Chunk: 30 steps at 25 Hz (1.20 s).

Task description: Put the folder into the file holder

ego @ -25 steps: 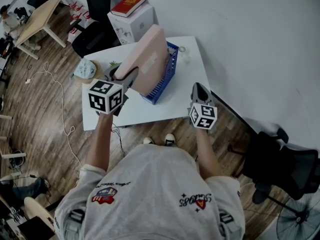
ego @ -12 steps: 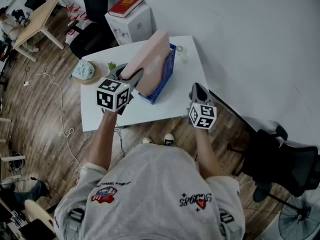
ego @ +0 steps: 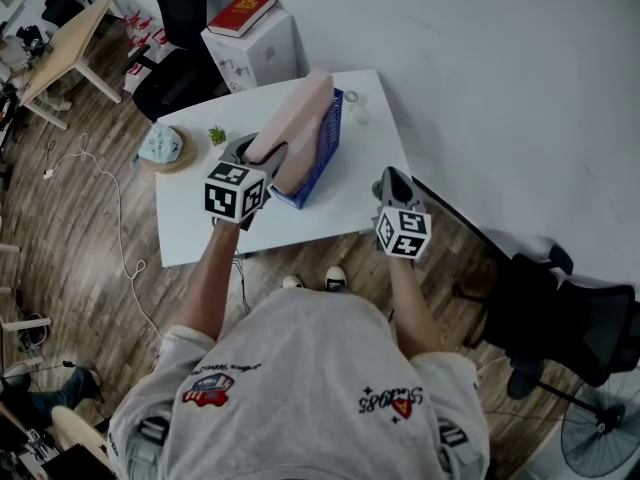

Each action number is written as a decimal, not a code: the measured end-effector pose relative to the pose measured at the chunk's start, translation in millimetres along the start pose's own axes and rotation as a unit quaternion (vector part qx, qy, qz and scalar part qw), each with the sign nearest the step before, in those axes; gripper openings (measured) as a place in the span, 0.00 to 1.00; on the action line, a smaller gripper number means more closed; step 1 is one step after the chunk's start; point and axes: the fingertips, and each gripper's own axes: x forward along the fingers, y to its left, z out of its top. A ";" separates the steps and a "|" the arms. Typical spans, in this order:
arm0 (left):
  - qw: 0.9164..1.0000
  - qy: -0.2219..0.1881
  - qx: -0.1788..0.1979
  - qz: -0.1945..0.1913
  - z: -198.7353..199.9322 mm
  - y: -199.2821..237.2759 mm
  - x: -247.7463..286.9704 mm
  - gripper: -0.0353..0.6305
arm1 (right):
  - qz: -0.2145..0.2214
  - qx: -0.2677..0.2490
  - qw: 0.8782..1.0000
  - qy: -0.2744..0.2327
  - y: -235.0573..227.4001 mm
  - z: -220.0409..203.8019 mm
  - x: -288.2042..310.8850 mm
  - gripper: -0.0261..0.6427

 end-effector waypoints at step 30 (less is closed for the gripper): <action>0.999 -0.012 -0.024 0.022 -47.4 -4.6 53.9 0.32 | -0.014 0.009 1.000 0.014 -22.5 -14.7 1.3 0.03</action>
